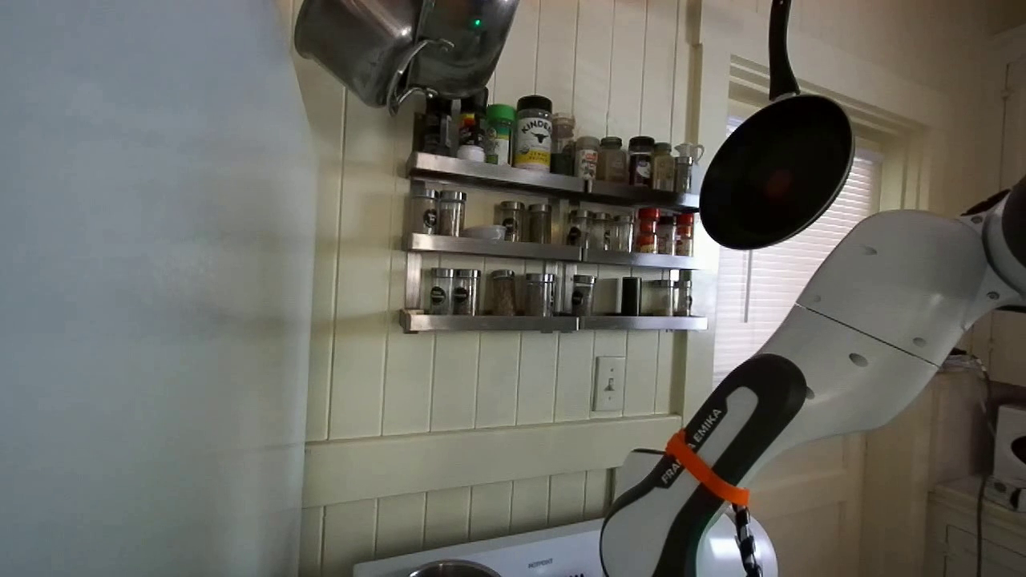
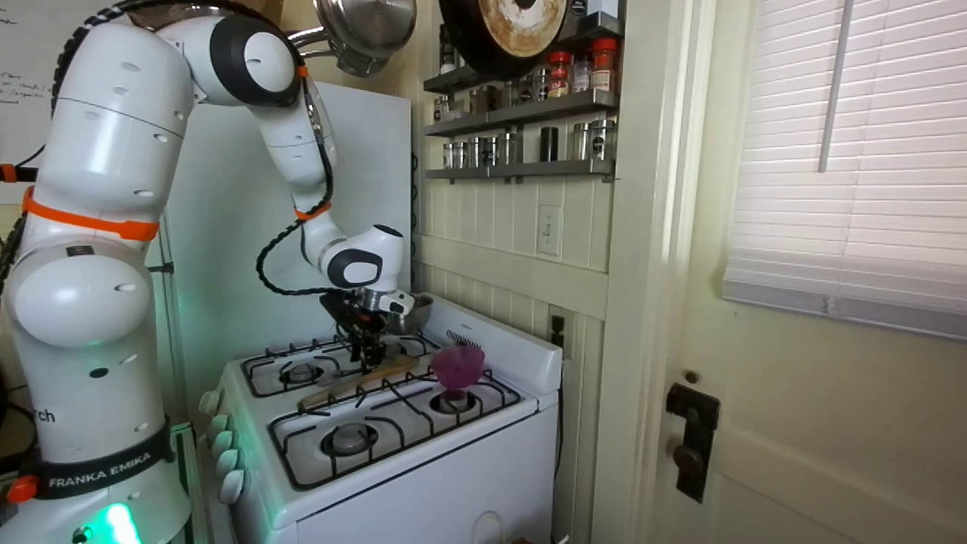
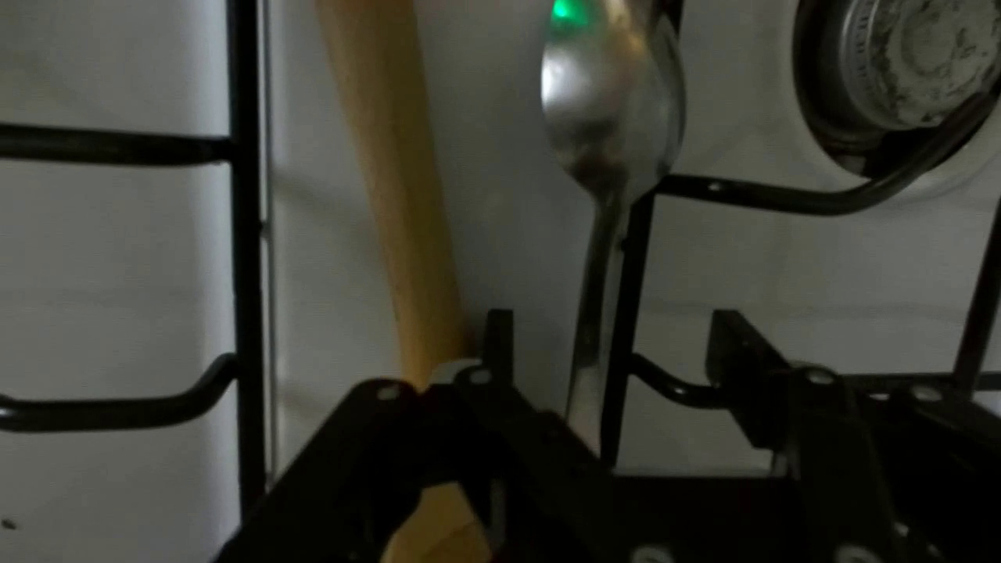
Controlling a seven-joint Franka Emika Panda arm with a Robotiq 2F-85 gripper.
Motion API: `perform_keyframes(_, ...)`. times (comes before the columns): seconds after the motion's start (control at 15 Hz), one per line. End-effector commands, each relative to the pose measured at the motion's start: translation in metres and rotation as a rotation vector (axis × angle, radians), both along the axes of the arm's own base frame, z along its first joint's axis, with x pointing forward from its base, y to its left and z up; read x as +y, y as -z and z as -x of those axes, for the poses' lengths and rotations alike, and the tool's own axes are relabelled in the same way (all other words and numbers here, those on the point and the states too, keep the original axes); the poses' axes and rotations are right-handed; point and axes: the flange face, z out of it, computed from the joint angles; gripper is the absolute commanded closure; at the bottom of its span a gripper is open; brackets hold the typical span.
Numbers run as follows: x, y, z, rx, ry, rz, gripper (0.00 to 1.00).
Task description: Take the purple bowl and silver spoon out of the silver bowl on the left.
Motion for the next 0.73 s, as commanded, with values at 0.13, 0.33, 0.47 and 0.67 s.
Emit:
perform_keyframes(0.13,0.013,-0.067,0.003,-0.143,-0.058,0.081,0.0)
perform_keyframes(0.33,0.04,-0.127,0.003,-0.33,-0.119,0.06,0.0)
perform_keyframes(0.47,0.054,-0.162,0.008,-0.448,-0.137,0.036,0.0)
perform_keyframes(0.67,0.058,-0.164,0.001,-0.425,-0.138,0.024,0.0)
